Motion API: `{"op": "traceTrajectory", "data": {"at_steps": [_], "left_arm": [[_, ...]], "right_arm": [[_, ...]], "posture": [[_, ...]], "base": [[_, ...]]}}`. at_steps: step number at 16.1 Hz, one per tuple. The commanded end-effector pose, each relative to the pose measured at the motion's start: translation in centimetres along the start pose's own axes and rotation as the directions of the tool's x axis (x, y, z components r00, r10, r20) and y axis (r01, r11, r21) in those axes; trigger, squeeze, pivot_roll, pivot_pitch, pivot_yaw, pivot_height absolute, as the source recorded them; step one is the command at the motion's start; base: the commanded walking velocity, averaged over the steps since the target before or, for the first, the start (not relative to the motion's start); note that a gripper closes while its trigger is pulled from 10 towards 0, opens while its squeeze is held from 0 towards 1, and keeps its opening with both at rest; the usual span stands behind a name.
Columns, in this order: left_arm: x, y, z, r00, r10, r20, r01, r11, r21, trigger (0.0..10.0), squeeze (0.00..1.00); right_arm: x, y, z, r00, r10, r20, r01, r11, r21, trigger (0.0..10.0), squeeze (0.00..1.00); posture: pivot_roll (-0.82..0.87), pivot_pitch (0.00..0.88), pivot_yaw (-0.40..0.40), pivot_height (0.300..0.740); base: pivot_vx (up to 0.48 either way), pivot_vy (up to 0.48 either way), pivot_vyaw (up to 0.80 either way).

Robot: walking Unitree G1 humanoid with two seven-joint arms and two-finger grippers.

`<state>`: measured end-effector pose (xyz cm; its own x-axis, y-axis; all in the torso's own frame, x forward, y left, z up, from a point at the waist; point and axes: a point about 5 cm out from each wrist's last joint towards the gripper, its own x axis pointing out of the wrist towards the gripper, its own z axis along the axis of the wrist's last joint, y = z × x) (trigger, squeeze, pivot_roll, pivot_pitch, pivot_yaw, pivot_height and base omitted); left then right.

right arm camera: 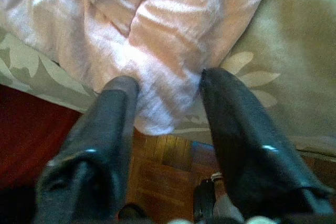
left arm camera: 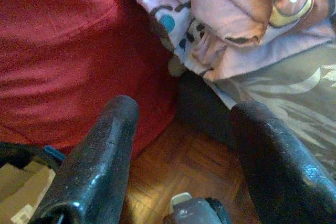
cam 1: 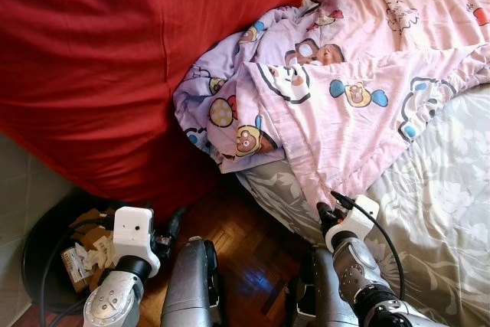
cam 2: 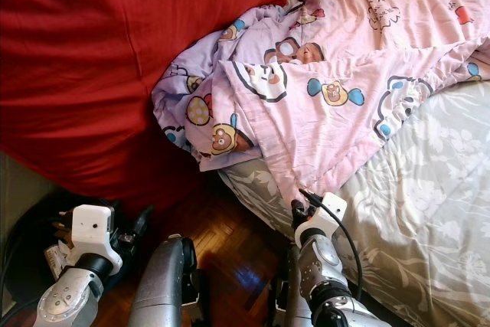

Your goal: Clean up the room

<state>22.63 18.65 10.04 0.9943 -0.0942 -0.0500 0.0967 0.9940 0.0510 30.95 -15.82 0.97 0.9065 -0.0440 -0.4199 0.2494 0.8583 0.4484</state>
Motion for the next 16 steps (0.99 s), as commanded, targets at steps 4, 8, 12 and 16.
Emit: {"op": "traceTrajectory", "data": {"at_steps": [4, 8, 12, 16], "left_arm": [[-0.8, 0.2, -0.4, 0.999, 0.007, -0.037, -0.007, 1.000, 0.016, 10.0, 0.00], [-1.4, 0.2, -0.4, 0.999, 0.008, -0.049, -0.007, 1.000, 0.020, 10.0, 0.00], [-1.9, 0.2, -0.5, 0.998, 0.012, -0.058, -0.011, 1.000, 0.022, 10.0, 0.00], [-2.1, 0.1, -0.5, 0.998, 0.015, -0.068, -0.014, 1.000, 0.022, 10.0, 0.00]], "right_arm": [[-0.2, -0.1, -0.5, 1.000, 0.002, 0.011, -0.003, 0.999, 0.048, 10.0, 1.00], [-0.3, 0.1, -0.9, 1.000, 0.008, -0.004, -0.007, 0.998, 0.055, 10.0, 0.00], [-0.1, 0.6, -0.7, 1.000, 0.023, -0.009, -0.022, 0.998, 0.055, 10.0, 0.00], [0.2, 1.3, 0.1, 0.999, 0.041, 0.014, -0.042, 0.998, 0.052, 0.0, 0.00]], "posture": [[0.22, 0.352, 0.040, 0.598], [0.24, 0.371, 0.043, 0.598], [0.25, 0.382, 0.044, 0.598], [0.25, 0.387, 0.041, 0.598]], "base": [[0.000, 0.000, 0.00], [0.000, 0.000, 0.00], [0.000, 0.000, 0.00], [0.000, 0.000, 0.00]]}}
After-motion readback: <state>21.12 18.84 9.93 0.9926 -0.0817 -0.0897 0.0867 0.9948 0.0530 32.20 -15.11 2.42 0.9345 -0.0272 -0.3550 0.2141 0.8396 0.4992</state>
